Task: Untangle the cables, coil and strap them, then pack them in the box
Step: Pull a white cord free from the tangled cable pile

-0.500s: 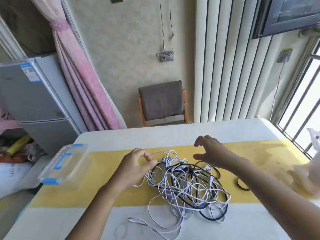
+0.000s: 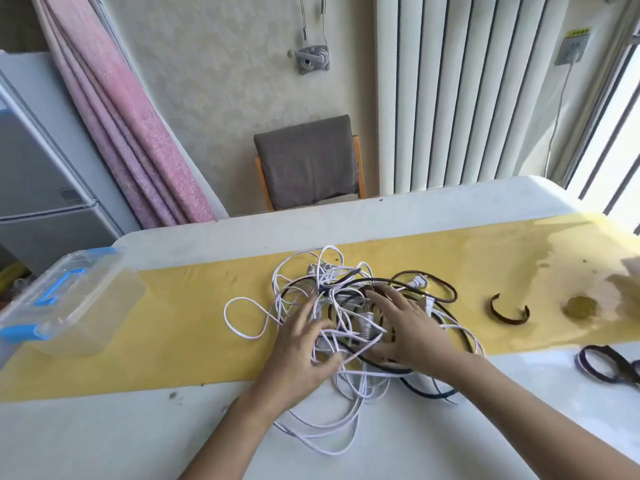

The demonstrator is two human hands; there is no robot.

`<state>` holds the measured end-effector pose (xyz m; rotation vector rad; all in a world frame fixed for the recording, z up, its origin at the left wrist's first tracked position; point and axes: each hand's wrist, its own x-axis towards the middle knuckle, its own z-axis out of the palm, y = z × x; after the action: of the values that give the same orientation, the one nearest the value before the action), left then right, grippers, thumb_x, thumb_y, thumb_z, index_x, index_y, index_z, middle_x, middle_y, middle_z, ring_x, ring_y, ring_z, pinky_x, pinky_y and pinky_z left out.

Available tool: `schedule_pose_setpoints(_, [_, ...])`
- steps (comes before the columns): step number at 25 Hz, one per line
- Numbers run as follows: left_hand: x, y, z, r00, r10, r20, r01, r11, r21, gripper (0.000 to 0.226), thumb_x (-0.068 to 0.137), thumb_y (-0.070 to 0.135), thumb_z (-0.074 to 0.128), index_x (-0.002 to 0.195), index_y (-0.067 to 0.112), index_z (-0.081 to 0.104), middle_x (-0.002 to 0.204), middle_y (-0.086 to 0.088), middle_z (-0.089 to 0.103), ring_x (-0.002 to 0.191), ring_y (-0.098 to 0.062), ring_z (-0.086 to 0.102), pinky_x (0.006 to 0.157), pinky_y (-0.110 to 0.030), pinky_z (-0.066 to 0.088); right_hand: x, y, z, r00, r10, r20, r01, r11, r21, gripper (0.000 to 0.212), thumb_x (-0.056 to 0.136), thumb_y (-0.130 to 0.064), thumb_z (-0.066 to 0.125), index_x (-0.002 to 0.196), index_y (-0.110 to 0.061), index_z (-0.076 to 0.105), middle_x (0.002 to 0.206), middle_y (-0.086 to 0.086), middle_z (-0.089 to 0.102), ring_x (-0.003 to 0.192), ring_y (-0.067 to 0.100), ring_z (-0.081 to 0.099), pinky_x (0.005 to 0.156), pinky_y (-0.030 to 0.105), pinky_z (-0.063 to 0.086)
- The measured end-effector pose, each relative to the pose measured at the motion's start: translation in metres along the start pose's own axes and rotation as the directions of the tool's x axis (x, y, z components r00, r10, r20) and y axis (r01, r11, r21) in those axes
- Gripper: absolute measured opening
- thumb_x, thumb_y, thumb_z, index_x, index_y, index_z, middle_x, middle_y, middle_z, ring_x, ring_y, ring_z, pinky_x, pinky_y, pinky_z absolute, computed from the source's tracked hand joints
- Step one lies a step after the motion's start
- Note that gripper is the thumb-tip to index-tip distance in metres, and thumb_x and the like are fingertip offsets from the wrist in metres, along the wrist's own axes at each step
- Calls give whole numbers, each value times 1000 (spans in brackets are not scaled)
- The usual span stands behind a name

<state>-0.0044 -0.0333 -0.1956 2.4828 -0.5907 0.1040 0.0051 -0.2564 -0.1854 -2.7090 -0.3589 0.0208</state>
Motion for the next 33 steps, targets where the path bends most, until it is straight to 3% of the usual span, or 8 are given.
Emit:
schedule_pose_setpoints(4, [-7,-7,10,993,-41,-111,24,989,-144,30,82,34,53,109,22,60,147,19,25,136,5,23,107,-11,21,-13,1,11,975,35,-221,-23,998,56,54,81,-46,67,131,-31,53,148,-6,39,125,21,48,90,29,43])
schedule_pose_setpoints(7, [-26,-1,9,973,-22,-228,-15,987,-159,36,87,31,53,121,19,58,135,12,44,129,-2,39,103,-7,27,-28,-5,13,920,50,-389,1,992,129,26,84,-29,68,106,-14,70,115,3,65,103,27,62,77,33,47])
schedule_pose_setpoints(12, [-97,16,13,970,142,-195,-149,989,-20,49,79,56,58,119,29,56,119,19,47,116,8,39,98,-3,22,-62,-16,2,945,105,-309,-64,988,140,40,94,-37,54,129,-17,57,137,-1,54,121,23,52,89,29,40])
schedule_pose_setpoints(16, [-122,21,22,985,132,-113,-130,991,24,23,87,37,62,98,18,69,94,7,60,92,-9,55,86,-22,42,-84,-19,7,952,74,-297,-58,996,62,51,94,-29,55,143,-20,42,150,-2,38,132,21,42,102,28,33])
schedule_pose_setpoints(19, [-127,34,15,989,84,-126,-90,995,-44,19,94,27,56,94,13,70,85,3,61,80,-13,56,74,-30,43,-112,-33,16,883,-170,-438,190,982,2,47,85,-23,69,131,-19,57,138,-1,52,128,21,46,103,29,35])
schedule_pose_setpoints(23, [-126,68,-12,954,198,-227,-229,966,-119,27,92,32,53,97,15,72,83,13,59,81,-4,57,75,-22,44,-129,-60,33,868,-398,-296,434,899,65,25,86,-29,68,109,-20,66,110,-6,61,95,8,58,84,16,44])
schedule_pose_setpoints(28, [-129,110,-57,885,253,-390,-332,931,-150,19,94,24,55,90,13,70,77,9,64,72,-6,57,66,-27,45,-117,-70,9,777,-245,-581,396,906,147,8,91,-17,62,87,-12,66,77,-13,48,62,3,51,60,13,39])
schedule_pose_setpoints(33, [-134,143,-90,890,176,-421,-373,812,-450,21,98,12,50,86,9,67,47,13,36,44,0,30,46,-10,26,-105,-71,-2,839,-140,-526,277,942,190,26,92,-17,58,69,-22,47,70,3,58,65,25,55,60,34,41])
